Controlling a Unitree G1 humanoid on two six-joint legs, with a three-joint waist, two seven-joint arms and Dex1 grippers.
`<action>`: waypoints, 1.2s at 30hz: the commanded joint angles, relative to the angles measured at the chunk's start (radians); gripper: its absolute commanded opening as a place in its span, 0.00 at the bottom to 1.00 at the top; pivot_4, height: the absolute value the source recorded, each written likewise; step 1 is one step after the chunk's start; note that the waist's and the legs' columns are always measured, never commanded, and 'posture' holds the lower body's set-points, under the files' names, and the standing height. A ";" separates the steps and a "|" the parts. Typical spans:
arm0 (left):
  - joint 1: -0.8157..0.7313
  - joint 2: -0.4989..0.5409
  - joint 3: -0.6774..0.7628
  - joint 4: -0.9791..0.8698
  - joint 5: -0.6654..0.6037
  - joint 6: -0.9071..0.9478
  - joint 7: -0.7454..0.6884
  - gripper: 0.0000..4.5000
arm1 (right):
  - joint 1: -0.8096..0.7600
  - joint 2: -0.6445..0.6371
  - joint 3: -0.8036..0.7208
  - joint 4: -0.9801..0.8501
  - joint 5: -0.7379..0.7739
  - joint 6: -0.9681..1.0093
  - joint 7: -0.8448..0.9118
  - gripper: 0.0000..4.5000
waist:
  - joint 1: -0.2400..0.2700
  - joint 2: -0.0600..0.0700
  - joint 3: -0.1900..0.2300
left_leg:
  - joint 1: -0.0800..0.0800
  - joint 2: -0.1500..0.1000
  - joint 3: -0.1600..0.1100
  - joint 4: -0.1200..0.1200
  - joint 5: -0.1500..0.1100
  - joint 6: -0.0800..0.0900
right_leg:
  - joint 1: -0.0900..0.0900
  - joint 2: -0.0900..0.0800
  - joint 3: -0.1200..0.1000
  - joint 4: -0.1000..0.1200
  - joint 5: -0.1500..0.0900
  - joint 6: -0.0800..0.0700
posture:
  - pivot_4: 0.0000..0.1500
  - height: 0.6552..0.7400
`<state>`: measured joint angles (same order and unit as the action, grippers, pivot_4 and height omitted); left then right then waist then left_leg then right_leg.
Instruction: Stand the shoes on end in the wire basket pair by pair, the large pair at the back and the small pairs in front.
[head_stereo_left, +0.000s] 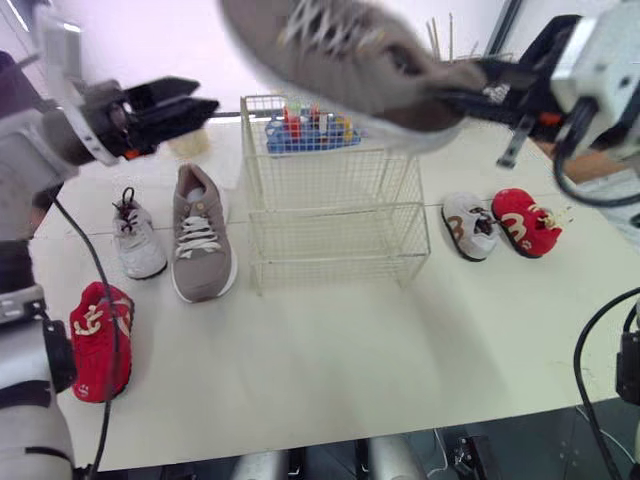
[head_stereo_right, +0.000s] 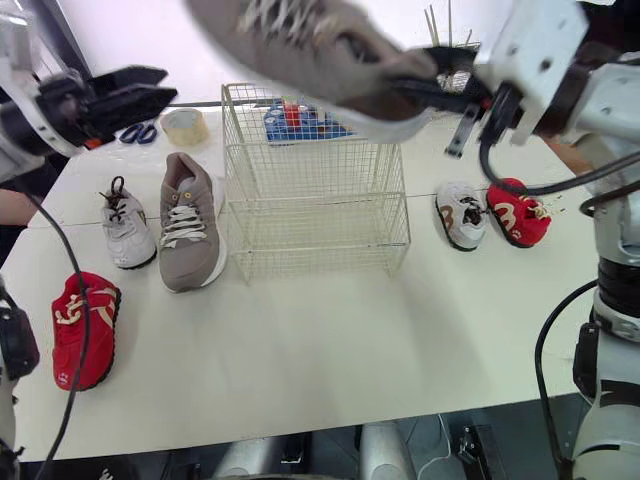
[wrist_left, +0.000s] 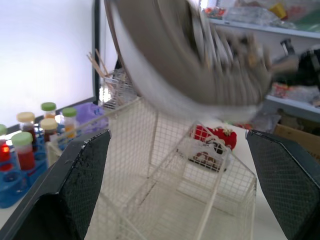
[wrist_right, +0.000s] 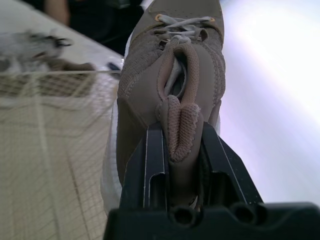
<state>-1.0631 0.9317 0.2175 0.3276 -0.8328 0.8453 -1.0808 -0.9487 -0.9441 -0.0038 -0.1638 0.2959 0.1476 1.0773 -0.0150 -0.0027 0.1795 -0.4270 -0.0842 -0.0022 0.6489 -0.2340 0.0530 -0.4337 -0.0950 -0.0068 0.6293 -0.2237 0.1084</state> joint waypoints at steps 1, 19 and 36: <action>-0.060 0.021 0.007 0.033 0.012 0.019 -0.052 1.00 | -0.060 0.006 0.003 0.046 -0.056 -0.182 0.044 0.04 | 0.005 0.000 0.000 | 0.000 0.000 0.000 0.000 0.000 0.000 | 0.000 0.000 0.000 0.000 0.000 0.000 | 1.00 1.00; -0.003 0.027 -0.087 0.019 0.147 0.007 -0.209 1.00 | -0.177 0.089 0.062 0.201 -0.130 -0.521 0.121 0.04 | 0.002 -0.002 0.002 | 0.000 -0.002 0.000 -0.001 0.004 -0.006 | -0.002 -0.002 0.001 0.001 0.000 0.000 | 1.00 1.00; 0.059 -0.105 0.126 -0.083 -0.015 0.204 -0.021 0.13 | -0.093 0.027 -0.082 0.074 0.222 0.232 0.065 0.65 | 0.006 -0.002 0.002 | -0.001 -0.001 -0.002 -0.001 0.001 -0.002 | -0.002 -0.003 0.002 0.002 0.000 0.000 | 1.00 1.00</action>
<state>-0.9887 0.8212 0.2651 0.3113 -0.7759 1.0244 -1.1182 -1.0491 -0.8876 -0.0161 -0.0534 0.4353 0.2423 1.1722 -0.0089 -0.0046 0.1811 -0.4283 -0.0854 -0.0048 0.6484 -0.2332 0.0507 -0.4359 -0.0980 -0.0050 0.6314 -0.2238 0.1085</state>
